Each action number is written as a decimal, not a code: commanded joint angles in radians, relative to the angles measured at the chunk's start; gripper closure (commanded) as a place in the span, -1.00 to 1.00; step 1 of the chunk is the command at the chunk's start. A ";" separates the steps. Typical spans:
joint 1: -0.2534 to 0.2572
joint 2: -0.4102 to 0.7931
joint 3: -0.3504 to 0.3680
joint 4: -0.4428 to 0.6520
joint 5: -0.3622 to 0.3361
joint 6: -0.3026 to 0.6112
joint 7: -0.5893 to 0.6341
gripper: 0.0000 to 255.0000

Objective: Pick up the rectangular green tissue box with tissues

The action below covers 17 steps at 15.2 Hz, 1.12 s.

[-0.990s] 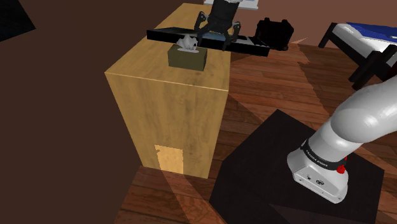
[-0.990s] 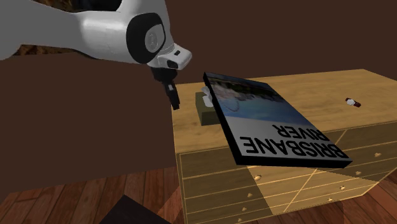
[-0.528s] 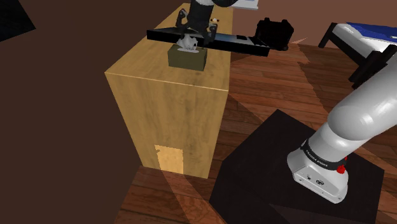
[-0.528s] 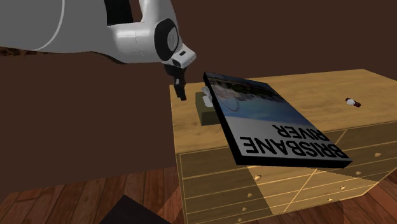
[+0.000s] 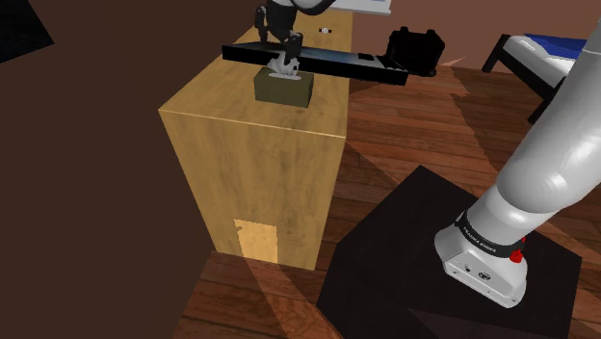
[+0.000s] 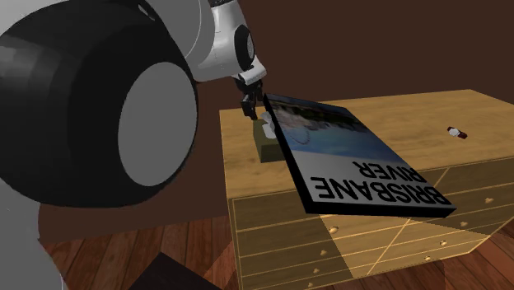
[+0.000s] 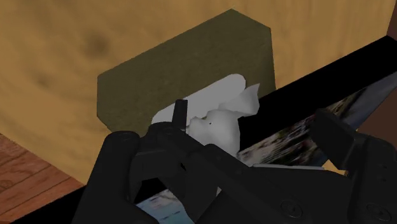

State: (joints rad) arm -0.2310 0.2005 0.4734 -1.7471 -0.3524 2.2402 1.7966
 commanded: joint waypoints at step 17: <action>0.028 0.099 -0.040 0.024 -0.096 0.064 0.141 1.00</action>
State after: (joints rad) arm -0.2023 0.2975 0.4351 -1.7217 -0.4467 2.3044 1.9380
